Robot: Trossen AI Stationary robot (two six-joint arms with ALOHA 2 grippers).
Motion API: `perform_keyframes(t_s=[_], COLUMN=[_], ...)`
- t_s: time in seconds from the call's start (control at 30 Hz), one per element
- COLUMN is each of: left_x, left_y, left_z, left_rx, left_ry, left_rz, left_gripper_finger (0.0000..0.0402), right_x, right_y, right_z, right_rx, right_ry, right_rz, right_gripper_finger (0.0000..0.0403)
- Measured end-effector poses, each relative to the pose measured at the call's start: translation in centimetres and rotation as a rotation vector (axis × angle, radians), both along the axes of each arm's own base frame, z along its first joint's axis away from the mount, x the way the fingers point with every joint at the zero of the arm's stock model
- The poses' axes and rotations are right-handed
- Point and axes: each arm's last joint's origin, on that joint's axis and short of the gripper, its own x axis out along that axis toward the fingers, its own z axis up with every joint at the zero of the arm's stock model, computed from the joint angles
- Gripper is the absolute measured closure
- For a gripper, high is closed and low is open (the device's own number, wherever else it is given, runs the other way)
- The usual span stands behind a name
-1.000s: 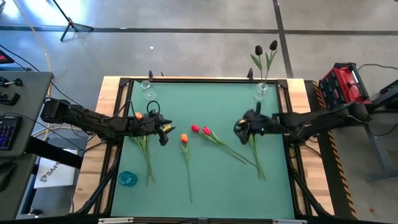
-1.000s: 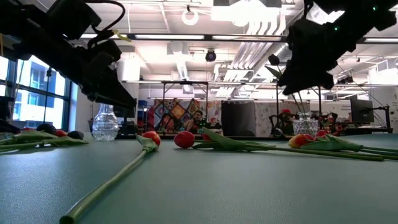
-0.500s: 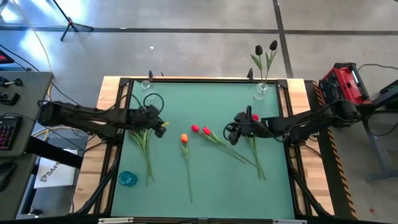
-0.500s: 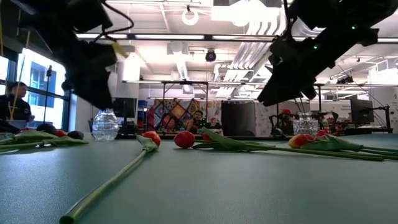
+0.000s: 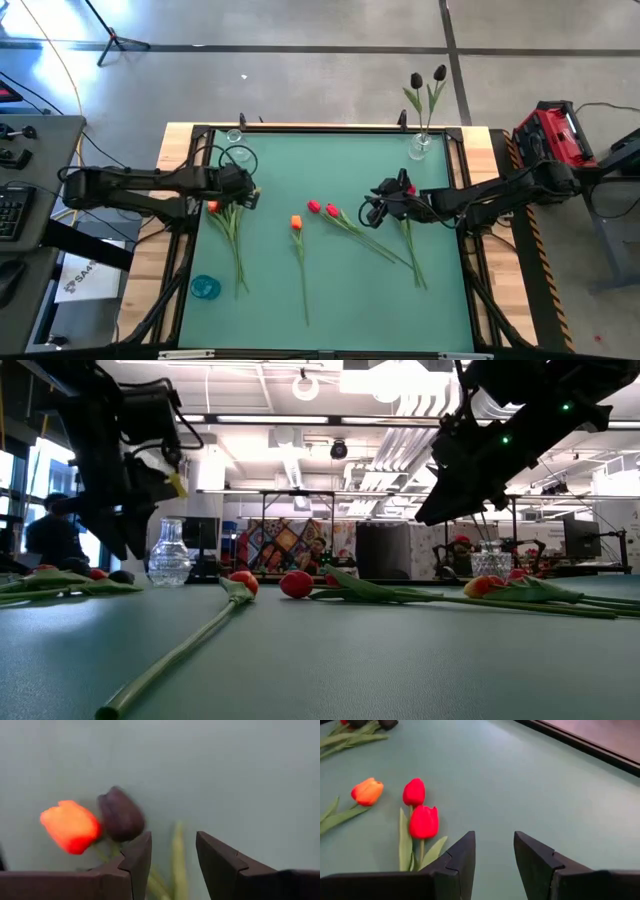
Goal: Sort flowers into vase by color
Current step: Put the black tulip into the right transparent vase
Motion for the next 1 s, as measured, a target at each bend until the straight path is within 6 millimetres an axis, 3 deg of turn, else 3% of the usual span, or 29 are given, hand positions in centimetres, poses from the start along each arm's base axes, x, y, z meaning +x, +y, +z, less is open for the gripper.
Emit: perform_keyframes(t_s=[0.27,0.53,0.8,1.0], left_x=[0.6,1.0,1.5,2.0], left_y=[0.2,0.3,0.5,0.6], left_z=[-2.0,-3.5,-3.8,-3.6], left_rx=[-0.126,-0.141,-0.128,-0.104], left_ry=[0.115,0.215,0.211,0.176], left_rz=[0.012,0.001,-0.042,-0.086], left_gripper_finger=[0.0285,0.0286,0.0291,0.0324], right_x=[-0.3,-0.3,-0.3,-0.4], right_y=[0.5,0.5,0.5,0.5], right_z=[-0.6,-0.6,-0.6,-0.6], right_rx=[-0.020,-0.021,-0.019,-0.008], right_ry=[-0.008,-0.006,-0.008,-0.015], right_rz=[0.010,0.009,0.007,-0.002], right_gripper_finger=[0.0281,0.0281,0.0281,0.0281])
